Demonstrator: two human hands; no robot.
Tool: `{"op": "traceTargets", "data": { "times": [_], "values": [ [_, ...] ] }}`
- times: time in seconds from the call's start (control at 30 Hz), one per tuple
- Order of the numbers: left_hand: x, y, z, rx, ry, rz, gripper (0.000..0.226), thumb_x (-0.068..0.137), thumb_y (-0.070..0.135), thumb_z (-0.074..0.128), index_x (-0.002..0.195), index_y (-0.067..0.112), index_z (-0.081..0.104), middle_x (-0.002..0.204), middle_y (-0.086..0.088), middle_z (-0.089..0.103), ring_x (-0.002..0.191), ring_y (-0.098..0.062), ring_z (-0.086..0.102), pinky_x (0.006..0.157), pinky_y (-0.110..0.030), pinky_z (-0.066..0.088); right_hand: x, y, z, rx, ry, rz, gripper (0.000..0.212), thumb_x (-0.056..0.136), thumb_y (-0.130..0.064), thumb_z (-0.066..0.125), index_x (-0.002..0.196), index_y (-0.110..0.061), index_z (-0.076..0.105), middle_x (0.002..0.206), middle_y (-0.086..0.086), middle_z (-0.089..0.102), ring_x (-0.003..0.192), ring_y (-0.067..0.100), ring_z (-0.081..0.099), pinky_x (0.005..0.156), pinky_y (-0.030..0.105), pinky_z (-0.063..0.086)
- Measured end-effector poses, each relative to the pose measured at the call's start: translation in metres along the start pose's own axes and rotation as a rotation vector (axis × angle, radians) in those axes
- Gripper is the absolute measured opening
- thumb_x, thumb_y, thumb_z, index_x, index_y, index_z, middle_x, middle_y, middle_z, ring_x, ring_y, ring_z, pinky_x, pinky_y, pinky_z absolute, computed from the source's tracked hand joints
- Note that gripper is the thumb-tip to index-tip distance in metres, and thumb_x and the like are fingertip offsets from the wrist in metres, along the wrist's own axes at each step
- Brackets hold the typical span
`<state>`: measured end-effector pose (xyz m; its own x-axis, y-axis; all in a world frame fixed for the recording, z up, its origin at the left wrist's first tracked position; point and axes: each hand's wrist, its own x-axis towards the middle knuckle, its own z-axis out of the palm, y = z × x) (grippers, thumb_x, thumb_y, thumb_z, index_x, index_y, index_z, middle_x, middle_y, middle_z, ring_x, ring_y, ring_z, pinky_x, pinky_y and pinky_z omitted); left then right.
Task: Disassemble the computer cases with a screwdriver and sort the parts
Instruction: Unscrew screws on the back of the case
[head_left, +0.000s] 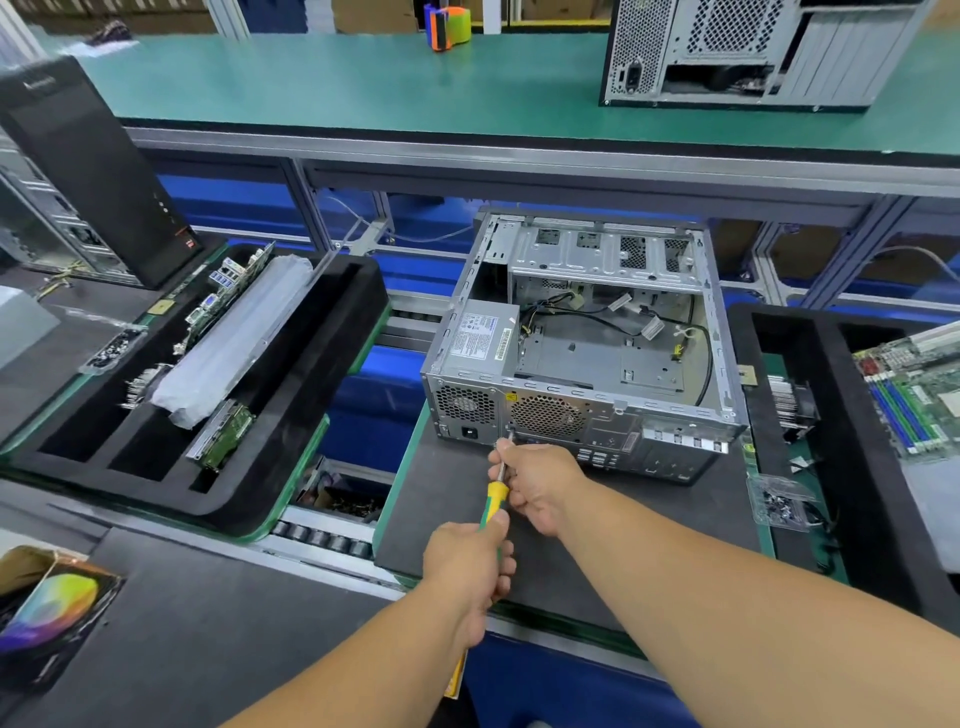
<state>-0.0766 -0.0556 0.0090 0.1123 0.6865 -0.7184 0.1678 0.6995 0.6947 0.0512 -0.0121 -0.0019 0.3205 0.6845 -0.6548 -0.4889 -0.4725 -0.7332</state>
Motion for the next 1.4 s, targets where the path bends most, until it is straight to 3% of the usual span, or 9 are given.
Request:
{"op": "traceTargets", "data": {
  "times": [0.23, 0.47, 0.57, 0.8, 1.0, 1.1, 1.17, 1.3, 1.4],
  "values": [
    [-0.004, 0.006, -0.009, -0.238, -0.224, -0.264, 0.058, 0.106, 0.058, 0.042, 0.11, 0.007, 0.07, 0.085, -0.011, 0.075, 0.052, -0.012, 0.051, 0.039, -0.021, 0.032, 0.009, 0.002, -0.005, -0.07, 0.0, 0.017, 0.027, 0.1, -0.032, 0.066, 0.093, -0.007, 0.073, 0.063, 0.001, 0.069, 0.039, 0.006, 0.047, 0.04, 0.021, 0.035],
    [0.004, 0.001, -0.005, -0.005, -0.033, -0.015, 0.032, 0.093, 0.03, 0.077, 0.107, 0.004, 0.064, 0.065, -0.003, 0.057, 0.051, -0.011, 0.048, 0.046, -0.025, 0.042, 0.012, 0.004, 0.001, -0.028, 0.011, 0.028, 0.025, 0.098, -0.031, 0.069, 0.092, -0.007, 0.071, 0.062, 0.003, 0.067, 0.042, 0.009, 0.049, 0.038, 0.02, 0.033],
    [0.007, 0.001, -0.005, -0.045, 0.036, -0.06, 0.036, 0.099, 0.042, 0.067, 0.1, 0.006, 0.07, 0.068, -0.006, 0.068, 0.053, -0.014, 0.051, 0.044, -0.025, 0.04, 0.011, 0.003, -0.001, -0.038, 0.007, 0.051, 0.03, 0.099, -0.035, 0.066, 0.092, -0.007, 0.072, 0.061, 0.003, 0.067, 0.038, 0.008, 0.042, 0.038, 0.021, 0.029],
    [0.007, 0.006, -0.013, -0.254, -0.189, -0.339, 0.057, 0.106, 0.059, 0.043, 0.095, 0.009, 0.068, 0.067, -0.007, 0.062, 0.047, -0.013, 0.043, 0.038, -0.022, 0.026, 0.012, -0.001, -0.007, 0.043, -0.051, 0.085, 0.031, 0.108, -0.025, 0.05, 0.098, -0.007, 0.072, 0.068, 0.001, 0.07, 0.042, 0.004, 0.033, 0.039, 0.017, 0.027],
    [0.01, -0.004, -0.015, 0.49, 0.166, 0.327, 0.039, 0.083, 0.051, 0.078, 0.094, 0.023, 0.053, 0.081, 0.002, 0.065, 0.064, -0.012, 0.058, 0.053, -0.026, 0.038, 0.014, -0.001, -0.002, 0.019, -0.017, 0.051, 0.026, 0.107, -0.023, 0.054, 0.097, -0.005, 0.07, 0.073, 0.005, 0.069, 0.04, 0.005, 0.034, 0.04, 0.018, 0.029],
    [0.016, -0.008, -0.018, 0.645, 0.218, 0.425, 0.031, 0.087, 0.04, 0.077, 0.088, 0.022, 0.052, 0.079, 0.001, 0.064, 0.066, -0.01, 0.058, 0.055, -0.031, 0.04, 0.014, 0.001, -0.004, 0.009, -0.007, 0.032, 0.025, 0.105, -0.025, 0.058, 0.098, -0.005, 0.072, 0.071, 0.004, 0.071, 0.041, 0.006, 0.036, 0.04, 0.019, 0.03],
    [0.018, -0.006, -0.018, 0.408, 0.062, 0.288, 0.026, 0.094, 0.036, 0.072, 0.095, 0.014, 0.058, 0.079, -0.008, 0.07, 0.063, -0.015, 0.06, 0.056, -0.036, 0.048, 0.013, 0.002, -0.006, 0.005, 0.007, 0.015, 0.023, 0.102, -0.025, 0.062, 0.098, -0.005, 0.073, 0.071, 0.005, 0.072, 0.041, 0.007, 0.037, 0.04, 0.02, 0.03],
    [0.005, 0.001, -0.019, -0.337, -0.45, -0.315, 0.036, 0.103, 0.043, 0.058, 0.11, 0.009, 0.067, 0.09, -0.012, 0.07, 0.064, -0.018, 0.06, 0.046, -0.025, 0.043, 0.013, 0.004, -0.009, 0.048, 0.03, -0.023, 0.024, 0.096, -0.023, 0.072, 0.105, 0.0, 0.071, 0.069, 0.007, 0.068, 0.037, 0.008, 0.046, 0.036, 0.019, 0.032],
    [-0.004, 0.006, -0.009, -0.346, -0.505, -0.343, 0.045, 0.105, 0.05, 0.051, 0.111, 0.008, 0.067, 0.087, -0.012, 0.067, 0.063, -0.017, 0.055, 0.04, -0.022, 0.037, 0.015, 0.003, -0.012, 0.062, 0.051, -0.045, 0.03, 0.092, -0.021, 0.077, 0.107, 0.005, 0.071, 0.066, 0.007, 0.066, 0.038, 0.009, 0.05, 0.036, 0.018, 0.036]
  ]
}}
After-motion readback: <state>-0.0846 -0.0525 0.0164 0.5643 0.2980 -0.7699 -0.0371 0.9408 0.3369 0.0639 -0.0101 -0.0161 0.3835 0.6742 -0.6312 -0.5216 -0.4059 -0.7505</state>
